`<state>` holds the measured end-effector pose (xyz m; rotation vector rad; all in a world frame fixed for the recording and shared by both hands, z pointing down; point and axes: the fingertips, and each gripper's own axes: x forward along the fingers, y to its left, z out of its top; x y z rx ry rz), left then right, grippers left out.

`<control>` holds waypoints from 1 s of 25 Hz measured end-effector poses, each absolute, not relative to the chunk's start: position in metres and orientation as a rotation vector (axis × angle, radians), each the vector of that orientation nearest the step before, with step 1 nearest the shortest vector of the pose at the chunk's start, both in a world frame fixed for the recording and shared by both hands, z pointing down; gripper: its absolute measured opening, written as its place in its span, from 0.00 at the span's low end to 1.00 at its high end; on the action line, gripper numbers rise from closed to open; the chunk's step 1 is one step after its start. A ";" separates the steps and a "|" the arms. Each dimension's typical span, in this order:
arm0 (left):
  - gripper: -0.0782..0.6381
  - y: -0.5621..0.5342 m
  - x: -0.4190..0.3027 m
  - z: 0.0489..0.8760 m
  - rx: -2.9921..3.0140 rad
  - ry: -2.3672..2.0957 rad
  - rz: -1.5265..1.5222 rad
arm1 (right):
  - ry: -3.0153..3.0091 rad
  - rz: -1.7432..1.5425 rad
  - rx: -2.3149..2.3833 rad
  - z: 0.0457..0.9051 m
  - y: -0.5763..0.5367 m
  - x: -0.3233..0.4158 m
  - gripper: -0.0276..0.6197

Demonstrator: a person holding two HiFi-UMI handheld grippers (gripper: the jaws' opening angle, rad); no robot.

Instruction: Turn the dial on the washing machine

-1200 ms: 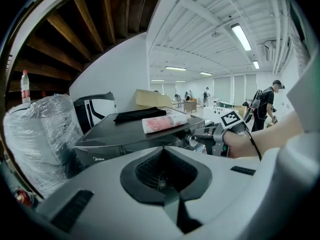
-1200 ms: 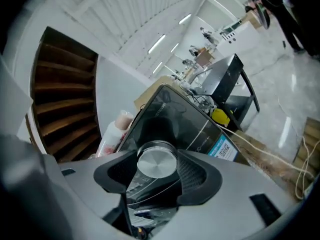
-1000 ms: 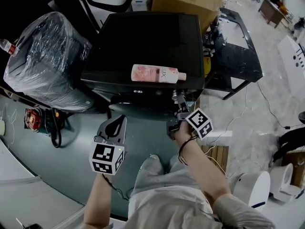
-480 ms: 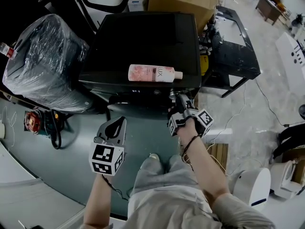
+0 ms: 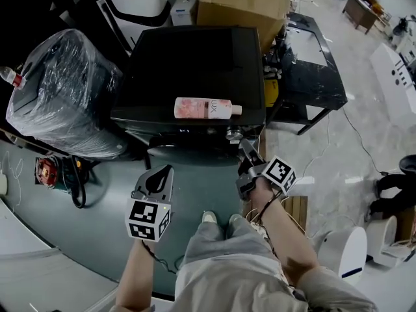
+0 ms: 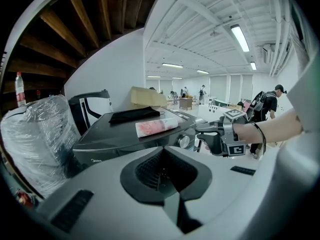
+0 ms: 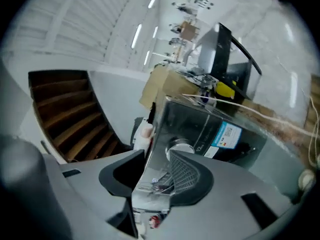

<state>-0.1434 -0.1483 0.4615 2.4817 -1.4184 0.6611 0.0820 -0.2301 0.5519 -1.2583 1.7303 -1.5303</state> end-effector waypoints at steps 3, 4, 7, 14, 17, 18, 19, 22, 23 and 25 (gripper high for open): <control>0.14 -0.146 -0.140 0.437 2.499 -1.415 0.654 | 2.001 -1.388 -1.357 0.514 -0.216 0.084 0.28; 0.14 -0.145 -0.139 0.429 2.505 -1.414 0.650 | 2.118 -1.321 -1.390 0.501 -0.212 0.083 0.27; 0.14 -0.144 -0.140 0.406 2.513 -1.419 0.636 | 2.492 -1.048 -1.456 0.456 -0.199 0.072 0.20; 0.14 -0.143 -0.142 0.336 2.583 -1.494 0.545 | 2.802 -0.652 -1.428 0.343 -0.174 0.055 0.15; 0.14 -0.141 -0.144 0.297 2.623 -1.563 0.470 | 2.852 -0.469 -1.397 0.290 -0.162 0.049 0.13; 0.14 -0.140 -0.145 0.286 2.631 -1.582 0.449 | 2.866 -0.396 -1.390 0.272 -0.159 0.047 0.13; 0.14 -0.139 -0.146 0.274 2.637 -1.596 0.429 | 2.882 -0.323 -1.380 0.256 -0.156 0.045 0.13; 0.14 -0.134 -0.147 0.242 2.666 -1.628 0.391 | 2.930 -0.132 -1.340 0.215 -0.144 0.039 0.10; 0.14 -0.132 -0.147 0.232 2.682 -1.640 0.393 | 2.932 -0.092 -1.328 0.203 -0.141 0.038 0.10; 0.14 -0.128 -0.146 0.214 2.717 -1.657 0.403 | 2.919 -0.046 -1.305 0.181 -0.134 0.037 0.10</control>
